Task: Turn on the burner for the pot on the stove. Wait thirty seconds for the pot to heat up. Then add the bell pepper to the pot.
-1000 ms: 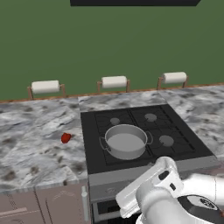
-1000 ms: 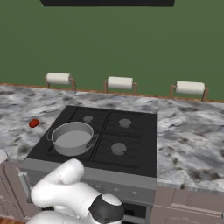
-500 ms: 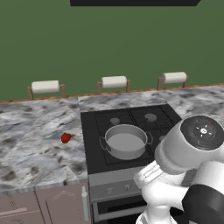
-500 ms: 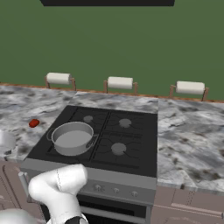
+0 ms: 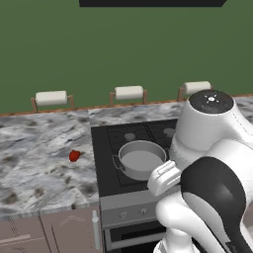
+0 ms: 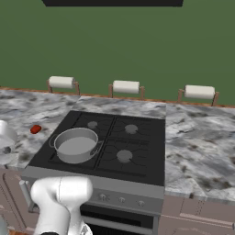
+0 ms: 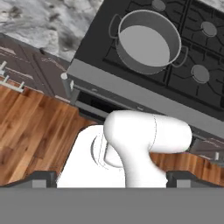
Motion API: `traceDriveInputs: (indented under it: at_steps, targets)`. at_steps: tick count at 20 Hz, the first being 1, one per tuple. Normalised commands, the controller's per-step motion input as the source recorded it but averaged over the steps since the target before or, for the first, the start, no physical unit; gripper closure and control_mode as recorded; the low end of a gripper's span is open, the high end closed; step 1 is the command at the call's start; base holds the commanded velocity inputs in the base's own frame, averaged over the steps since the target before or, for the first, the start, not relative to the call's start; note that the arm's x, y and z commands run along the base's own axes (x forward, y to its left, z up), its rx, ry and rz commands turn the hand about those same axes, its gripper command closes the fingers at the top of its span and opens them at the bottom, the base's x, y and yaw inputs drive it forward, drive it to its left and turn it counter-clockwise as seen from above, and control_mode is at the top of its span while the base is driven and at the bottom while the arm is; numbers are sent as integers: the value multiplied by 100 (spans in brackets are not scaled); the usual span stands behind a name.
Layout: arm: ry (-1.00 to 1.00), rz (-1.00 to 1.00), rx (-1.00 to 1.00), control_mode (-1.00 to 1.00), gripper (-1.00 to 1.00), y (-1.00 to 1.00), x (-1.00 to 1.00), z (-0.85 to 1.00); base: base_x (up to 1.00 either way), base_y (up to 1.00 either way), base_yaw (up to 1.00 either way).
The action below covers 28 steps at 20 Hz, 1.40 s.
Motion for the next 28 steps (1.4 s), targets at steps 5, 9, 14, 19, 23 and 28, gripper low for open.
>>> traceDriveInputs:
  at_steps: [5,9,14,19,23,28]
  targets:
    - [4,0,24,-100,-100,-18,0,1,0,0,0]
    - [0,0,16,-100,-100,-6,0,3,0,0,0]
    - [0,0,0,-100,-100,0,0,0,0,0,0]
    - [0,0,0,-100,-100,0,0,0,0,0,0]
    - [0,0,0,-100,-100,0,0,0,0,0,0]
    - [0,0,0,-100,-100,0,0,0,0,0,0]
